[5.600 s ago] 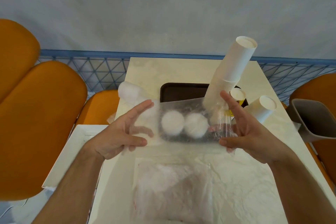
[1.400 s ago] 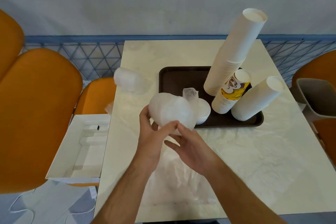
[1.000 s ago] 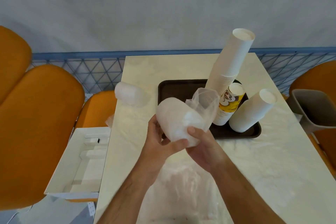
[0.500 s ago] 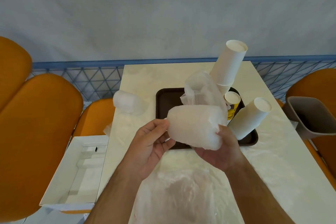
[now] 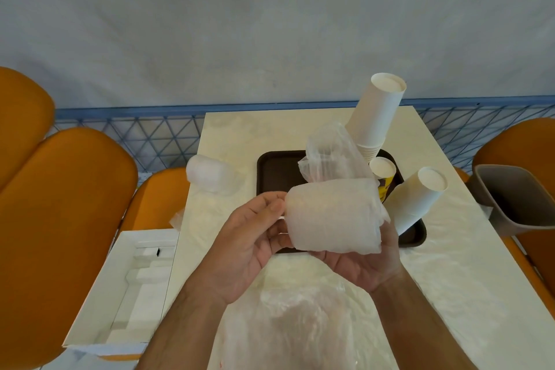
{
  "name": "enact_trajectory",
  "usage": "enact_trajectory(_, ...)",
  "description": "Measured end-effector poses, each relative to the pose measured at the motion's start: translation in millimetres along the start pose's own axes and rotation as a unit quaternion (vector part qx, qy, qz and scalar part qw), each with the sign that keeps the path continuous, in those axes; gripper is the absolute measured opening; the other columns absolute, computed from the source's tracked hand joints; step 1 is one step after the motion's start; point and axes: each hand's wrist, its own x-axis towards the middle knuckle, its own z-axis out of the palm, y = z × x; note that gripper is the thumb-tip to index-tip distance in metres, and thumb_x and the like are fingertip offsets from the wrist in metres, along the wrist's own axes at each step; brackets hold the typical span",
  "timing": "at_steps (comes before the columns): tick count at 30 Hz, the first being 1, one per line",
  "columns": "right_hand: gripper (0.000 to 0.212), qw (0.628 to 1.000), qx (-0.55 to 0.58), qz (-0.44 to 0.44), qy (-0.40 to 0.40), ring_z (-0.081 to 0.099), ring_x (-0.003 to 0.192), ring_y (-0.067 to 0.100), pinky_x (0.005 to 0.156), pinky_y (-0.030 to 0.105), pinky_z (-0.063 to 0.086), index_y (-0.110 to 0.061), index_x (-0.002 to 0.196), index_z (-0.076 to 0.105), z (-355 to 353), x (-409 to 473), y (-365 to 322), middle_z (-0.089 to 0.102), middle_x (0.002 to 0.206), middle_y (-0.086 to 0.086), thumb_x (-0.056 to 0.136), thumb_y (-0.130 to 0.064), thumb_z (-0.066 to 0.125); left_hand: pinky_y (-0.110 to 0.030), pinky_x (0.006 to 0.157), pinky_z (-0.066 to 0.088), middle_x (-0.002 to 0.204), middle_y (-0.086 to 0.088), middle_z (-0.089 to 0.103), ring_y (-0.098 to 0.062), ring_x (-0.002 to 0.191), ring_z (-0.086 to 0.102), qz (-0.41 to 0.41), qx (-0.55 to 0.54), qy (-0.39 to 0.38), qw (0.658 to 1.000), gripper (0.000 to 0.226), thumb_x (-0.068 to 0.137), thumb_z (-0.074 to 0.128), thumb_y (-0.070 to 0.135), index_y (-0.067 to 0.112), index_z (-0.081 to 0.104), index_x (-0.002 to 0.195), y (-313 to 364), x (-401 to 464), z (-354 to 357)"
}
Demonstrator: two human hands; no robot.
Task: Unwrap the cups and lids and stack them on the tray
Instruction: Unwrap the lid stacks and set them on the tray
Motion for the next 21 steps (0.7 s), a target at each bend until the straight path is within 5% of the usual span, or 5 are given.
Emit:
enact_trajectory(6, 0.062, 1.0, 0.011, -0.007, -0.01, 0.034, 0.146, 0.038, 0.121, 0.051, 0.025, -0.002, 0.154, 0.033, 3.8, -4.1, 0.1, 0.037, 0.157, 0.023, 0.104, -0.036, 0.049, -0.038, 0.083, 0.059, 0.09, -0.01, 0.068, -0.019, 0.083, 0.066, -0.035, -0.032, -0.063, 0.997, 0.008, 0.083, 0.076, 0.018, 0.012, 0.073, 0.079, 1.5, -2.1, -0.7)
enact_trajectory(9, 0.062, 0.999, 0.028, 0.004, -0.015, 0.035, 0.146, 0.038, 0.119, 0.052, 0.027, -0.002, 0.153, 0.036, 1.9, -4.5, 3.3, 0.04, 0.155, 0.022, 0.104, -0.038, 0.049, -0.036, 0.078, 0.058, 0.083, -0.009, 0.065, -0.02, 0.077, 0.064, -0.031, -0.02, -0.094, 0.995, 0.024, 0.072, 0.087, 0.027, 0.013, 0.069, 0.077, 0.2, -1.7, -5.3)
enact_trajectory(15, 0.064, 0.999, 0.038, -0.008, -0.008, 0.038, 0.143, 0.04, 0.118, 0.053, 0.03, -0.002, 0.151, 0.037, 9.3, -4.0, -0.1, 0.041, 0.153, 0.024, 0.1, -0.037, 0.056, -0.023, 0.063, 0.049, 0.074, -0.003, 0.059, -0.013, 0.067, 0.055, 0.016, 0.067, -0.091, 0.993, 0.007, 0.085, 0.069, 0.019, 0.016, 0.07, 0.078, 4.6, -3.9, -0.1)
enact_trajectory(18, 0.076, 0.998, 0.055, -0.014, -0.017, 0.041, 0.14, 0.039, 0.115, 0.051, 0.038, -0.007, 0.15, 0.036, 9.9, 0.5, 0.2, 0.041, 0.151, 0.023, 0.092, -0.043, 0.068, -0.021, 0.067, 0.047, 0.076, -0.001, 0.06, -0.012, 0.072, 0.054, 0.034, 0.16, -0.079, 0.983, 0.008, 0.088, 0.067, 0.025, 0.02, 0.069, 0.083, 8.7, -5.7, -1.1)
enact_trajectory(21, 0.066, 0.998, 0.033, -0.047, -0.013, 0.041, 0.141, 0.035, 0.115, 0.046, 0.035, -0.008, 0.15, 0.042, 18.3, 1.0, -8.1, 0.044, 0.152, 0.019, 0.097, -0.044, 0.06, -0.021, 0.071, 0.048, 0.076, 0.007, 0.061, -0.008, 0.073, 0.056, 0.051, 0.327, -0.031, 0.943, 0.014, 0.097, 0.059, 0.02, 0.025, 0.064, 0.085, 8.7, -6.2, -8.7)
